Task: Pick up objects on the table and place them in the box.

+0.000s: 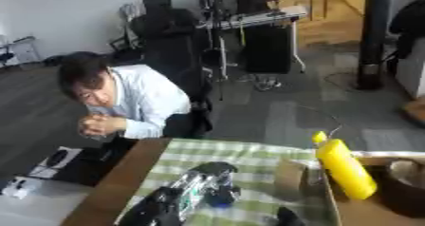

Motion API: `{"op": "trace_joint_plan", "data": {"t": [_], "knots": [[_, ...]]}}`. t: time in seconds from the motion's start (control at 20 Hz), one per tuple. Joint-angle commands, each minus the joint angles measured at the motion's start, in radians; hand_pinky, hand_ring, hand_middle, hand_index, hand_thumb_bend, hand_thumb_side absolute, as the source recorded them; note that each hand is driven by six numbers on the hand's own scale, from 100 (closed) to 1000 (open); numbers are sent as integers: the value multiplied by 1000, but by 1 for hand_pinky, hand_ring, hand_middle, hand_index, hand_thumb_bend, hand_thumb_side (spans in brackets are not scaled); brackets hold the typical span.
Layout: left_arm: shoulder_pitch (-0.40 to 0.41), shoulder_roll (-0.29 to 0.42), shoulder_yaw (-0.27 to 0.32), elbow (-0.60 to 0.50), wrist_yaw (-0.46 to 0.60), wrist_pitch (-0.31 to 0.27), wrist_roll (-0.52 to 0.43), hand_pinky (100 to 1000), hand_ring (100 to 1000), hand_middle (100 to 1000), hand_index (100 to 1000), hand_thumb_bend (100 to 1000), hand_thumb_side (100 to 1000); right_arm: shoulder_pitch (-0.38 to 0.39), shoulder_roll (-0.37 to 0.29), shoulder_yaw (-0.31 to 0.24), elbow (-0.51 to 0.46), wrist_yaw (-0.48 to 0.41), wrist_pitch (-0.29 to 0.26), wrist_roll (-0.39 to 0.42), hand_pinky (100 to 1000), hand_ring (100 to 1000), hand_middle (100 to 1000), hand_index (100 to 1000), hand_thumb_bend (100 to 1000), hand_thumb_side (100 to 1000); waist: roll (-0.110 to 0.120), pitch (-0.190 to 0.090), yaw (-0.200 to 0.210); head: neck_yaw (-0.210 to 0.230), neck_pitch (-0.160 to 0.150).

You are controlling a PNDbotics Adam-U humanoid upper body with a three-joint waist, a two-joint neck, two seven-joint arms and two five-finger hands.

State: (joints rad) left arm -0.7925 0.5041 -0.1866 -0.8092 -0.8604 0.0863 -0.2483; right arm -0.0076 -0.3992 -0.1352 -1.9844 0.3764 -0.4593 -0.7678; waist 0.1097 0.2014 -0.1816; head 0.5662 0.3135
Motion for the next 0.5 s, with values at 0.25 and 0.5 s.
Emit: {"op": "trace_joint_plan", "data": {"t": [0.25,0.5], "knots": [[1,0,4,10,19,7,7,251,617,812,903,100,502,-6,-10,-6,-16,-6,-85,-84,905,976,811,750,100,1000,-12,-8,-1,6,-7],[-1,-6,4,14,23,15,11,169,566,713,744,100,487,-8,-11,-6,-16,-9,-88,-86,904,975,808,749,100,1000,-11,-7,-3,8,-8]]}}
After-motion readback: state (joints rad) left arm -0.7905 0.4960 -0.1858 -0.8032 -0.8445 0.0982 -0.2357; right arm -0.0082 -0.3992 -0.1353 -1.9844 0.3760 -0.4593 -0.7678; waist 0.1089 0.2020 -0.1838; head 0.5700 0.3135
